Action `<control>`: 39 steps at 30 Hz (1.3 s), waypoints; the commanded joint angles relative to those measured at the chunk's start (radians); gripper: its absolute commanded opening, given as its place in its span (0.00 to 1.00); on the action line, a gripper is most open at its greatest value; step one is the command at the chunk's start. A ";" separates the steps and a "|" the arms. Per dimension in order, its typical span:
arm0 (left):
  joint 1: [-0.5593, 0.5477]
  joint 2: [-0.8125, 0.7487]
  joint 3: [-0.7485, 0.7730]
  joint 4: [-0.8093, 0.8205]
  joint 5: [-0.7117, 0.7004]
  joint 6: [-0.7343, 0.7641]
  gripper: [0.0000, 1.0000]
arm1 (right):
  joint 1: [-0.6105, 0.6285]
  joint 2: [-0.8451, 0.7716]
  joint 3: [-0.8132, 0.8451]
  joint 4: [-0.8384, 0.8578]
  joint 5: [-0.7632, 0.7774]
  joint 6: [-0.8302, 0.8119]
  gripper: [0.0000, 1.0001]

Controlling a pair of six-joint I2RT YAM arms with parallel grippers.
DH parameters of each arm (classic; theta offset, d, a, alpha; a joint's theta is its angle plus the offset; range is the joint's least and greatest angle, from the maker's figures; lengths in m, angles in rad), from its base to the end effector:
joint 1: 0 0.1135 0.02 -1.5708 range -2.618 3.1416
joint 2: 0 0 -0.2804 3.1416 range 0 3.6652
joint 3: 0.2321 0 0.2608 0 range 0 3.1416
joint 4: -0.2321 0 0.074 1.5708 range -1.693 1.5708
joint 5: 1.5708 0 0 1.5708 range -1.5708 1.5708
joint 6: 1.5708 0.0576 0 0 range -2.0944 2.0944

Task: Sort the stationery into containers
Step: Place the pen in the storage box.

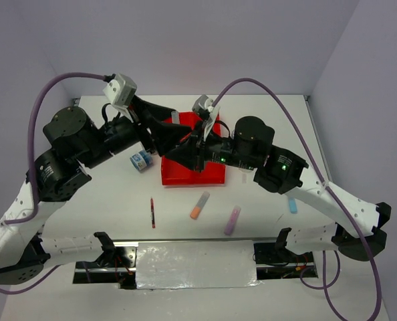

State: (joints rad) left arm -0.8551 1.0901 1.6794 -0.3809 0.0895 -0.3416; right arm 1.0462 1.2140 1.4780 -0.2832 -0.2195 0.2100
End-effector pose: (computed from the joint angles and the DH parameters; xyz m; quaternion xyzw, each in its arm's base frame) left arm 0.1251 -0.1517 0.5802 0.1934 0.5996 -0.4604 0.6253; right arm 0.1302 0.2500 0.4979 -0.3582 0.6173 0.4723 0.5173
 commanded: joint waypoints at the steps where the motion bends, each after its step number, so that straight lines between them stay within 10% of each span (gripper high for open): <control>1: -0.004 -0.041 -0.007 0.034 -0.053 -0.013 0.96 | -0.015 -0.004 -0.015 0.053 0.026 0.009 0.00; 15: 0.005 0.018 0.171 -0.426 -0.849 -0.286 0.99 | -0.253 0.143 -0.203 -0.120 0.215 0.161 0.00; 39: 0.042 -0.101 -0.118 -0.518 -0.617 -0.318 0.99 | -0.384 0.547 -0.136 -0.280 0.341 0.430 0.07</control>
State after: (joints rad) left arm -0.8192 1.0039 1.5669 -0.8955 -0.5491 -0.6621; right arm 0.6666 1.7527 1.2976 -0.5484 0.0933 0.5812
